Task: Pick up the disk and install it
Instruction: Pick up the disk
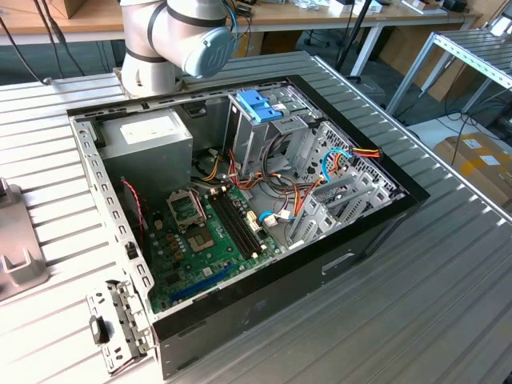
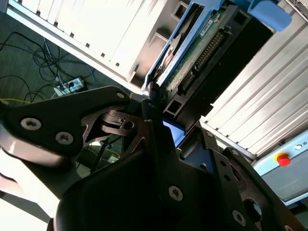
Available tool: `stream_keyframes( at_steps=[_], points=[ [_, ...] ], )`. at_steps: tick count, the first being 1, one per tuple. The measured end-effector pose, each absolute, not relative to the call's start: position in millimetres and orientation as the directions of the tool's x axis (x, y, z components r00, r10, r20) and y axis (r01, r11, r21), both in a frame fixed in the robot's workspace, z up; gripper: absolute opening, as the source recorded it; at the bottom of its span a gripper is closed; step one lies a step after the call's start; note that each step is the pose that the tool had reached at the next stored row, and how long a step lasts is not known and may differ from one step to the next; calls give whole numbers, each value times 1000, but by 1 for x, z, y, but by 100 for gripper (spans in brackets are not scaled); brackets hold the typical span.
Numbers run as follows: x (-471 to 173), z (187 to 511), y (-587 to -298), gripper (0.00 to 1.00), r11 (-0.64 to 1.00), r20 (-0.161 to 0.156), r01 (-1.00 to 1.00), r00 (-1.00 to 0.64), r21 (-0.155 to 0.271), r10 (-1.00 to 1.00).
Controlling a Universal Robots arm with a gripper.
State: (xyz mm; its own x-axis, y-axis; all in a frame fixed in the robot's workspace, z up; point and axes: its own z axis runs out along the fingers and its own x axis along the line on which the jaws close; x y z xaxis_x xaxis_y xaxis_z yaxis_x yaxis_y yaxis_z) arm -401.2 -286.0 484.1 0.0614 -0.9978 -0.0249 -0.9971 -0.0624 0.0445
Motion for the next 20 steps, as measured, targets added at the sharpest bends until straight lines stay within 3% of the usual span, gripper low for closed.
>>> stream_keyframes(
  at_steps=[20],
  points=[
    [-377,484,-286,37,-62,-25,-997,61,44,-998]
  ],
)
